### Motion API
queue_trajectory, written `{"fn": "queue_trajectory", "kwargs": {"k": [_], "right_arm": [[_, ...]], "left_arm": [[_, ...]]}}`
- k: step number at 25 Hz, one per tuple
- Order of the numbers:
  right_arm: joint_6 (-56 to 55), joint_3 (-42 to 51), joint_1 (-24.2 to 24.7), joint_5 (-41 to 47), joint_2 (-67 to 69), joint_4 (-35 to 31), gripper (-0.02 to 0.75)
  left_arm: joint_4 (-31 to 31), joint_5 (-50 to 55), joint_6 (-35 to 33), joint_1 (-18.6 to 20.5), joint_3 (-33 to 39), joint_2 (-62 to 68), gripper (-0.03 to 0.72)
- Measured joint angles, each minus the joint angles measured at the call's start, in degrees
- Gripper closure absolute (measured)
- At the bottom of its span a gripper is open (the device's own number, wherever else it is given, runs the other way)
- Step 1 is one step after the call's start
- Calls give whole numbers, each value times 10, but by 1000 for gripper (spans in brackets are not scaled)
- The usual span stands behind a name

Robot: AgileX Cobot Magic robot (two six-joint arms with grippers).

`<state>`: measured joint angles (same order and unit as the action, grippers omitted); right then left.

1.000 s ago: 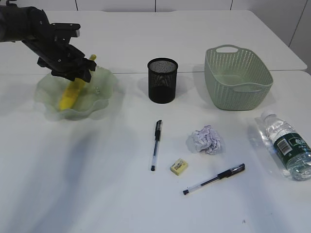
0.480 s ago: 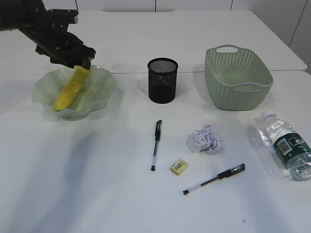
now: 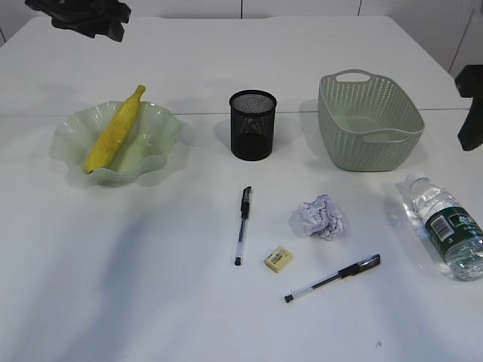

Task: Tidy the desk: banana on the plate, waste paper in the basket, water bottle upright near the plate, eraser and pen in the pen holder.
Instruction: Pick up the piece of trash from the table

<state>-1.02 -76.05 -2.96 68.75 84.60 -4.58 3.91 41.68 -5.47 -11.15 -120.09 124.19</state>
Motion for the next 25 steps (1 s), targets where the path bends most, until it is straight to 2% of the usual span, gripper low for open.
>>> {"fn": "queue_trajectory", "kwargs": {"k": [8,10,13,15,17,25], "right_arm": [[52,0,0,-26,51,-110,395],[54,0,0,-28,70,-136,370],[67,0,-1,-33,95,-169,288],[71,0,-11,-42,112,-177,232],[85,0,-25,-57,128,-181,208],[141,-9,-101,-123,181,-184,191]], "left_arm": [[-4,77,0,0,-56,-17,331],[-4,93,0,0,-69,-18,331],[-4,105,0,0,-74,-20,331],[-4,108,0,0,-74,-22,331],[-4,110,0,0,-74,-25,331],[-3,136,0,0,-76,-29,331]]}}
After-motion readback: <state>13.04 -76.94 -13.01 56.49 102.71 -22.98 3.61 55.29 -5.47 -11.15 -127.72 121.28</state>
